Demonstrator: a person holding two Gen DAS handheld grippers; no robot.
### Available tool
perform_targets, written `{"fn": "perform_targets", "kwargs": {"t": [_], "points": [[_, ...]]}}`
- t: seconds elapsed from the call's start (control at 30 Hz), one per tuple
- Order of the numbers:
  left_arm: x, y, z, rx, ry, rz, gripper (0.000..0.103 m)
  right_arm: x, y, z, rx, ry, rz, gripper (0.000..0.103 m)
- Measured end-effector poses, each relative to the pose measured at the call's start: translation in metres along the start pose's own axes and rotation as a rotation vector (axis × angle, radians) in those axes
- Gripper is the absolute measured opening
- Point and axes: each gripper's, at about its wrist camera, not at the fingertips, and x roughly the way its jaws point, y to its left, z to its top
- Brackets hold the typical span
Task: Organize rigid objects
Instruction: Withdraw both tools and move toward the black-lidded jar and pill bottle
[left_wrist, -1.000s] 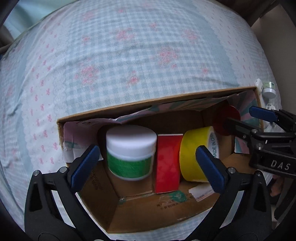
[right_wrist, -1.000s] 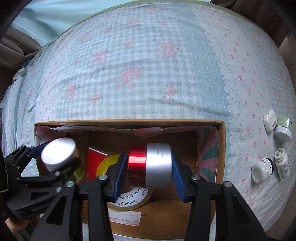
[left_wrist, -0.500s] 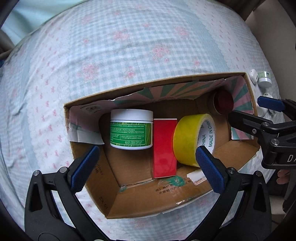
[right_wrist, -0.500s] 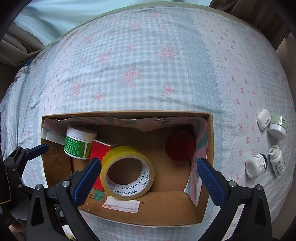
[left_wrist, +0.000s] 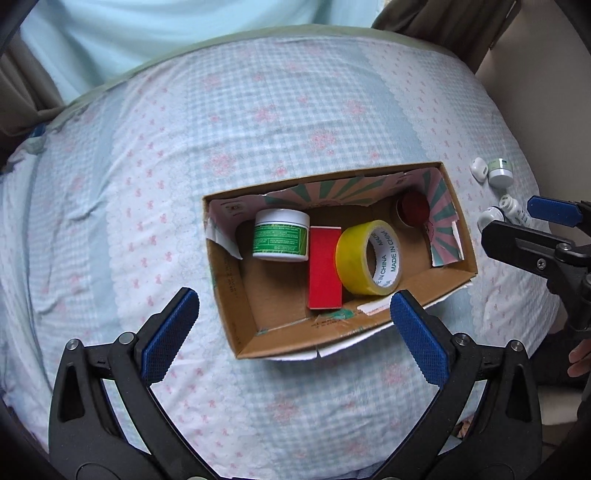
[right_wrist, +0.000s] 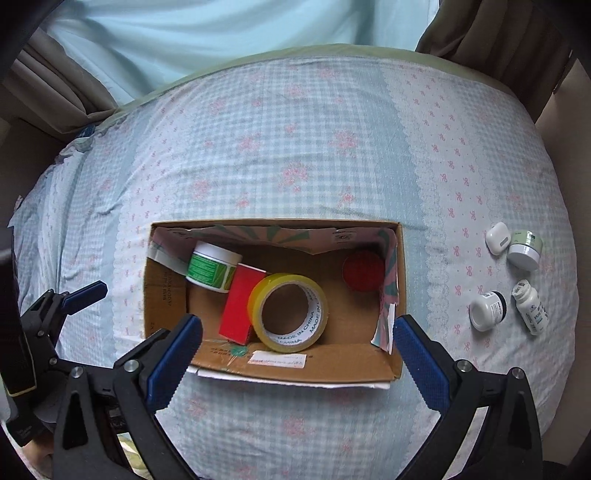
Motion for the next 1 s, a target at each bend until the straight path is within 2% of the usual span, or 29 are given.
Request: {"fn": "perform_targets", "kwargs": {"t": [0.1,0.27,0.5,0.77,1.0], "points": [[-0.039,0.000,-0.016,0.001,-0.039,0.016,0.103,-0.037,0.010,-0.017,-0.017,-0.038,-0.007,0.103],[-0.098,-0.006,-0.039,0.011,-0.124,0.009,0.103,-0.091,0.020,-0.051,-0.044,-0.096,-0.076,0.103],[-0.147,-0.046,-0.061,0.051,-0.221,-0.025,0.103,-0.158,-0.003,-0.093,0.036,-0.190,-0.115,0.103],[-0.171,-0.125,-0.064,0.117,-0.280,-0.072,0.103,-0.208,-0.058,-0.126,0.056,-0.280,-0.177,0.103],[-0.164,-0.215,-0.050,0.114,-0.321,-0.086,0.103,-0.229,-0.145,-0.129,0.034,-0.338,-0.165,0.103]]}}
